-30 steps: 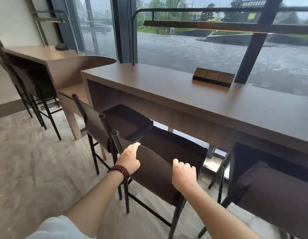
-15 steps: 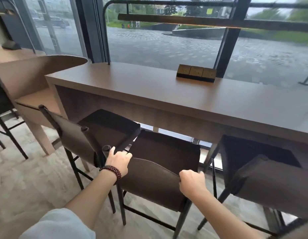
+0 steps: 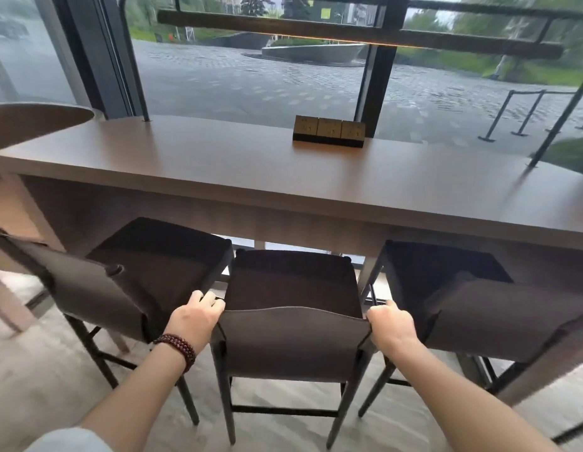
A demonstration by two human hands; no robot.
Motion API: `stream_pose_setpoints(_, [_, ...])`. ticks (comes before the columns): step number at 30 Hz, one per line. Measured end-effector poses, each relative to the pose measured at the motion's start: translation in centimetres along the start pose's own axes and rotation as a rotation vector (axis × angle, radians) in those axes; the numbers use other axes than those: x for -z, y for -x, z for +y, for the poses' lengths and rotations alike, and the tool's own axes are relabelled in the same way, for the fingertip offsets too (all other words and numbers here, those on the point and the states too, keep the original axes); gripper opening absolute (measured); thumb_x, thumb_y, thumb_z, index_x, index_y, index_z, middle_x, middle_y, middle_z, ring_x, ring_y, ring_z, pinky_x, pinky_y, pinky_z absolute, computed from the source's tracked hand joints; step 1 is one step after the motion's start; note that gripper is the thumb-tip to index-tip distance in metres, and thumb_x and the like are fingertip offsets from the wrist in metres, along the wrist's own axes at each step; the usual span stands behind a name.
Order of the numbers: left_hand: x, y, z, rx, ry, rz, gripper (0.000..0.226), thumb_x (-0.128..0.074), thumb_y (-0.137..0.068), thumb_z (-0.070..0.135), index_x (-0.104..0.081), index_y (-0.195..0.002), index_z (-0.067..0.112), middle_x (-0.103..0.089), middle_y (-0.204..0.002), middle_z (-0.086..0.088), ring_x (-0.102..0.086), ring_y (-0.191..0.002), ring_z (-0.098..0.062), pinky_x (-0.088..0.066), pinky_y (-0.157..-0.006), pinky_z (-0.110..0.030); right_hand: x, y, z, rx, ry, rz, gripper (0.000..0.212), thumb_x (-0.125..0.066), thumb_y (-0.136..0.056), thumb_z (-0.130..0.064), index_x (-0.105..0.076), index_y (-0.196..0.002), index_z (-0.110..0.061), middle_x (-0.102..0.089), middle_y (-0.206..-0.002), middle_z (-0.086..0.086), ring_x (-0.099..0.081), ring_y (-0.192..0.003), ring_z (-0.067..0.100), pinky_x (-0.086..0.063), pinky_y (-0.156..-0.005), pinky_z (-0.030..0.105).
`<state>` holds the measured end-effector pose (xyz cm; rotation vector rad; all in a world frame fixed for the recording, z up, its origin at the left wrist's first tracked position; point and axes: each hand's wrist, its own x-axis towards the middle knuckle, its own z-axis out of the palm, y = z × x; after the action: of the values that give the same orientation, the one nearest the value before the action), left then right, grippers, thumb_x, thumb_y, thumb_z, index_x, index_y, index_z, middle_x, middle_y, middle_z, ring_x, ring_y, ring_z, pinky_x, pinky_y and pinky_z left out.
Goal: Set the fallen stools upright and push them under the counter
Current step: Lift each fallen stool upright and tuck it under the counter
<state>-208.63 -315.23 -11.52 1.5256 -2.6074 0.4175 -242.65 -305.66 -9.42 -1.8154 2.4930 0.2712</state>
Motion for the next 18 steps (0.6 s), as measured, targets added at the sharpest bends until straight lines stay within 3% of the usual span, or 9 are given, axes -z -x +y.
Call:
stream_pose_setpoints(3, [-0.5, -1.4, 2.3, -0.074, 0.023, 0.029, 0.047, -0.077, -0.022, -0.004, -0.063, -0.063, 0.014, -0.056, -0.061, -0.001, -0.056, -0.056, -0.023, -0.044, -0.039, -0.021, 0.9, -2.5, 2.4, -0.004, 0.071, 0.018, 0.032, -0.050, -0.082, 0.001, -0.065, -0.103, -0.018, -0.059, -0.096, 0.000, -0.050, -0.115, 0.022, -0.044, -0.088, 0.034])
stream_pose_setpoints(7, [-1.2, -4.0, 4.7, -0.071, 0.066, 0.057, 0.046, -0.071, -0.023, -0.008, -0.062, -0.063, 0.013, -0.057, -0.062, -0.002, -0.057, -0.058, -0.025, -0.048, -0.039, -0.027, 1.5, -5.7, 5.5, 0.006, 0.088, 0.025, 0.031, -0.050, -0.085, -0.001, -0.065, -0.107, -0.016, -0.043, -0.077, -0.002, -0.051, -0.114, 0.022, -0.041, -0.093, 0.031])
stream_pose_setpoints(12, [-1.3, -7.3, 6.1, -0.067, 0.061, 0.050, 0.050, -0.075, -0.017, -0.004, -0.066, -0.064, 0.011, -0.058, -0.061, -0.004, -0.057, -0.056, -0.024, -0.049, -0.040, -0.026, 0.7, -8.0, 7.7, 0.017, 0.074, 0.030, 0.028, -0.052, -0.083, -0.002, -0.068, -0.101, -0.017, -0.065, -0.101, -0.002, -0.045, -0.121, 0.020, -0.041, -0.090, 0.032])
stream_pose_setpoints(18, [-1.3, -12.1, 5.7, -0.073, 0.038, 0.087, 0.048, -0.077, -0.019, -0.007, -0.064, -0.061, 0.012, -0.061, -0.065, -0.004, -0.059, -0.057, -0.025, -0.047, -0.039, -0.024, 0.0, -9.1, 8.2, -0.017, 0.069, 0.046, 0.028, -0.051, -0.084, -0.002, -0.066, -0.104, -0.017, -0.065, -0.108, -0.001, -0.046, -0.121, 0.022, -0.042, -0.088, 0.033])
